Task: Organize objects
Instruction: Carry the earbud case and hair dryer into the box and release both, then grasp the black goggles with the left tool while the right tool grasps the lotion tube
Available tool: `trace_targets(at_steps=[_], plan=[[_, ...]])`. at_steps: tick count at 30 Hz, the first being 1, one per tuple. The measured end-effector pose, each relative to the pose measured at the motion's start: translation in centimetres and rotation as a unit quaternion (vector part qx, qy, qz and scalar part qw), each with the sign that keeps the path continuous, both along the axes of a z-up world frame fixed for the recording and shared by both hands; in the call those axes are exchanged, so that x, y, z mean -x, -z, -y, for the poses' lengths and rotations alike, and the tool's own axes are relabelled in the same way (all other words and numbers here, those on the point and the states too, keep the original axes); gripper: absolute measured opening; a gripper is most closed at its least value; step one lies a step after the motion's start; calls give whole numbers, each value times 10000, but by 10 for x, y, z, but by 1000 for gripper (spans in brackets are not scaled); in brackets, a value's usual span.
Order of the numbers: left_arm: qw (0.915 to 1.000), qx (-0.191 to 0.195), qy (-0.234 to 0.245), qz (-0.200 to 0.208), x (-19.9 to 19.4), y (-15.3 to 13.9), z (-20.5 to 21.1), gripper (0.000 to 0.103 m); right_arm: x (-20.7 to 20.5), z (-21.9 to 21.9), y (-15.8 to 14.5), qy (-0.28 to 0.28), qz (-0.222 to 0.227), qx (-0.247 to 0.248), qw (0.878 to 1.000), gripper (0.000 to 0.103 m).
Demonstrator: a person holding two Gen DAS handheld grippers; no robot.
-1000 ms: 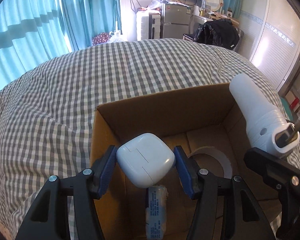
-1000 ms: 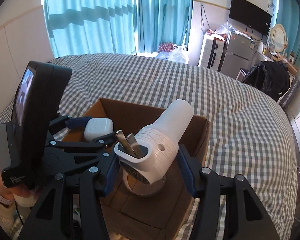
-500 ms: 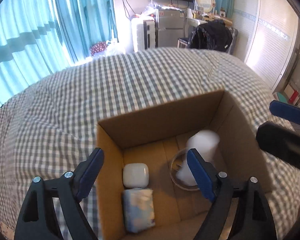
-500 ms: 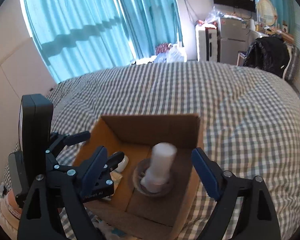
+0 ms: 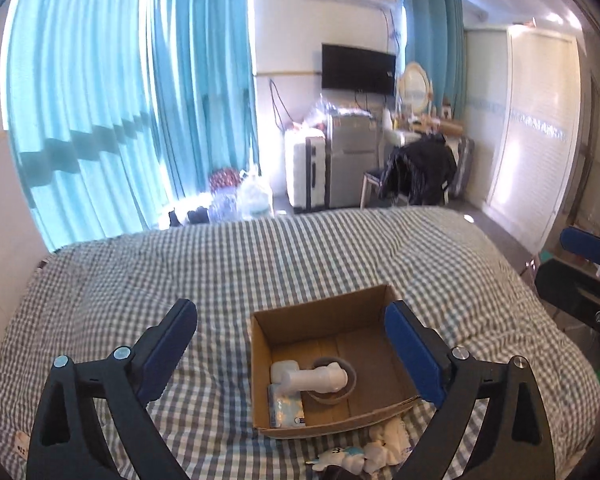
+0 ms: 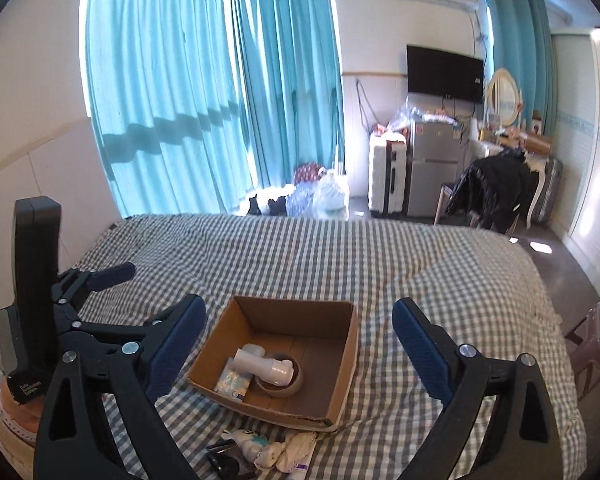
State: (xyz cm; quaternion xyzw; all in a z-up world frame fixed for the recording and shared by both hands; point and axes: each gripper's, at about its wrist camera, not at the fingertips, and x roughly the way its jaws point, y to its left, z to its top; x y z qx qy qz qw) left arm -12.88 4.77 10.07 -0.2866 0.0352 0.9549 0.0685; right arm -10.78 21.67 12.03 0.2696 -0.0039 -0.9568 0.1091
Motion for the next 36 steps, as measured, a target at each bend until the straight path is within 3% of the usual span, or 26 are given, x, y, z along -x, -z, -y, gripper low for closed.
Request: trace_targets(at_steps=[5,11,16,21,26,31,36], plan=[[9994,-29,-290,-161,-32,-8,11,98,-40,2,-10,65,-183,-158,9997,97],[9986,110,-481,-204,-65,7,23,98,-72,4,-1,165,-139,-318,9993,97],[9967,-161,-791,100,-87,48,43,98,-94,9,25,312,-85,-416,9986,97],[9940,175,-1019,364,-110,93,48,98,-107,9,71,428,362,-492,9972,97],[9957,532,-701,274,-123,119,25,98,-107,8,106,443,521,-596,9959,97],[9965,691,-342,324,-119,172,-9,98,-75,-4,149,592,833,-660,9926,97],[9922,968,134,772,-106,222,-37,98,-46,-24,202,772,1393,-518,9859,97]])
